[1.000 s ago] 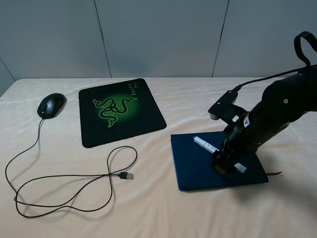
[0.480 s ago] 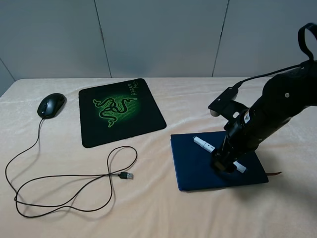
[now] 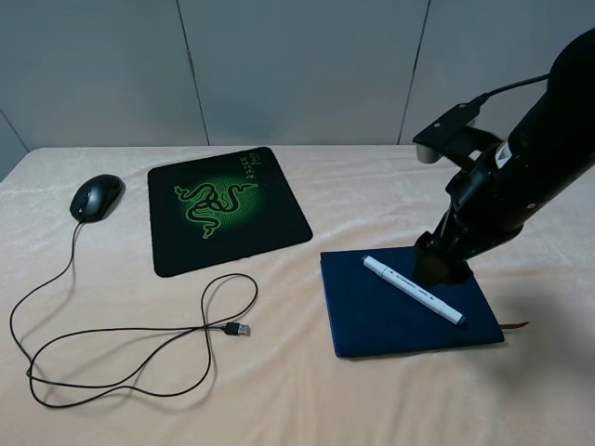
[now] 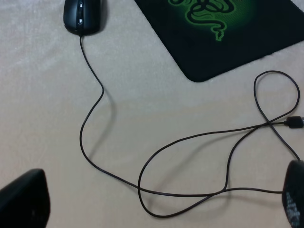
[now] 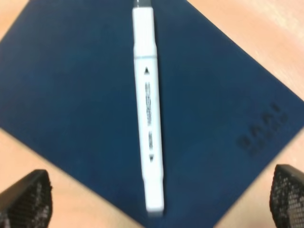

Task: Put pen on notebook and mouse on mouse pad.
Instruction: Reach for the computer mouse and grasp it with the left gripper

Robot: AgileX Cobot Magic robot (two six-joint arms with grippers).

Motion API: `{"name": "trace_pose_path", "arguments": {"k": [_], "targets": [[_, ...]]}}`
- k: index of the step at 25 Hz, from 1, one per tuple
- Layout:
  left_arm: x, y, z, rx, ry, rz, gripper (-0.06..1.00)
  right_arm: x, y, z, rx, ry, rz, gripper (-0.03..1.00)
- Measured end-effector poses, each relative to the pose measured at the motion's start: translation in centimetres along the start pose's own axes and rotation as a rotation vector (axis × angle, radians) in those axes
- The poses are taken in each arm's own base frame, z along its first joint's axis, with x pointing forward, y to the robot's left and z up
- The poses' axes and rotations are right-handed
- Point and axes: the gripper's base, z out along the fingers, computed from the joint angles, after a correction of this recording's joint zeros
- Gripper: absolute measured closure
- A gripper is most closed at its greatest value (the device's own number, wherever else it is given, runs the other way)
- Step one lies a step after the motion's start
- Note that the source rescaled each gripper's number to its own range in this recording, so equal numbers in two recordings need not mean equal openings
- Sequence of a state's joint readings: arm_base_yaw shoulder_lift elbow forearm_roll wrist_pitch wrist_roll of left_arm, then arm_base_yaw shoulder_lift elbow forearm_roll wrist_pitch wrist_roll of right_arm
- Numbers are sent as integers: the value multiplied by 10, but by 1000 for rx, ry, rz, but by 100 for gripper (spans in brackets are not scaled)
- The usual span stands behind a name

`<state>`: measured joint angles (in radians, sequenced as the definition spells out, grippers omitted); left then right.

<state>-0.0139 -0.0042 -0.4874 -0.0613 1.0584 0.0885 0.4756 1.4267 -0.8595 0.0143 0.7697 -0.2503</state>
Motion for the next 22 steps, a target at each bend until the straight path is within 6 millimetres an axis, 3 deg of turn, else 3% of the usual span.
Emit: {"name": "trace_pose_path", "arguments": {"k": [10, 22], "targets": [[0, 0, 0, 0, 0, 0, -1, 32, 9, -79, 15, -97, 86, -3], [0, 0, 0, 0, 0, 0, -1, 93, 25, -146, 14, -188, 207, -3]]}}
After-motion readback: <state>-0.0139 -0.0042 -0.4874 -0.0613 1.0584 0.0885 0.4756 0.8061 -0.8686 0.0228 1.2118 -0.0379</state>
